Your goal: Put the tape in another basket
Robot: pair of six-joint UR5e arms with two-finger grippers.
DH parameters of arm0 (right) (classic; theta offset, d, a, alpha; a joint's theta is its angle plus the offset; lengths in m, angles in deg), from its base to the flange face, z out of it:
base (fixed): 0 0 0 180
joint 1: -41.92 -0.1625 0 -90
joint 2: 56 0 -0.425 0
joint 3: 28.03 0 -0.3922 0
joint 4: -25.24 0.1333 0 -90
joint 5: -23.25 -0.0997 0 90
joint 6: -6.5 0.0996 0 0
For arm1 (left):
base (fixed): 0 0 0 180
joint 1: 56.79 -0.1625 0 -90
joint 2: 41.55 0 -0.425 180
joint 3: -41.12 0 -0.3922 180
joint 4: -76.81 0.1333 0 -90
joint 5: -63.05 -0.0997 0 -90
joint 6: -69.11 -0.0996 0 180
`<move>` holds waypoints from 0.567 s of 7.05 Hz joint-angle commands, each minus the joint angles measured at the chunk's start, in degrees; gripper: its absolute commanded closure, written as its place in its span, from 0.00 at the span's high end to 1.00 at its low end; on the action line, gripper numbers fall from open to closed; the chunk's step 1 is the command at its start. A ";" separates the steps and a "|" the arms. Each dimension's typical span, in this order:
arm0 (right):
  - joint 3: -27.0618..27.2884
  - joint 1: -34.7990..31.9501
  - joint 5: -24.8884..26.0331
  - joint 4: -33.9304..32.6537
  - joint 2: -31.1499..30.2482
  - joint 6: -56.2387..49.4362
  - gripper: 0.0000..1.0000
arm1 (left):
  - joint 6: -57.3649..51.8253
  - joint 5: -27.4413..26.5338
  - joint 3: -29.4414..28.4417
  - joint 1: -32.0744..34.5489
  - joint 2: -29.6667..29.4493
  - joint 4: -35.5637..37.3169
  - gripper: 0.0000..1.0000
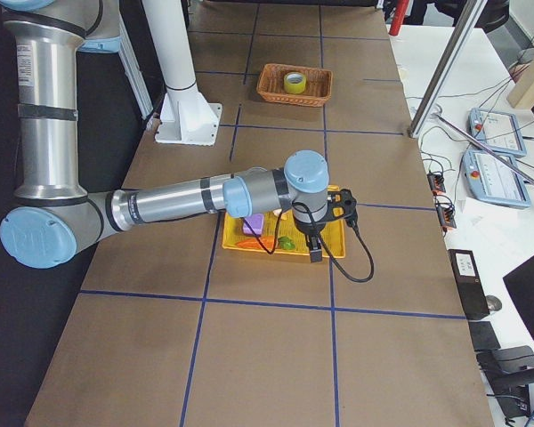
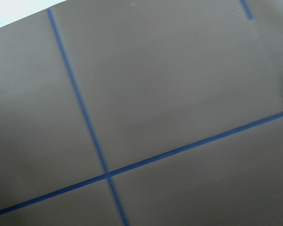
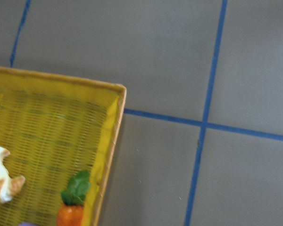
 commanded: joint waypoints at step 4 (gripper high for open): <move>2.18 -0.57 6.52 -16.58 -0.83 -9.92 1.00 | -1.79 0.63 -4.86 1.61 2.62 8.32 1.00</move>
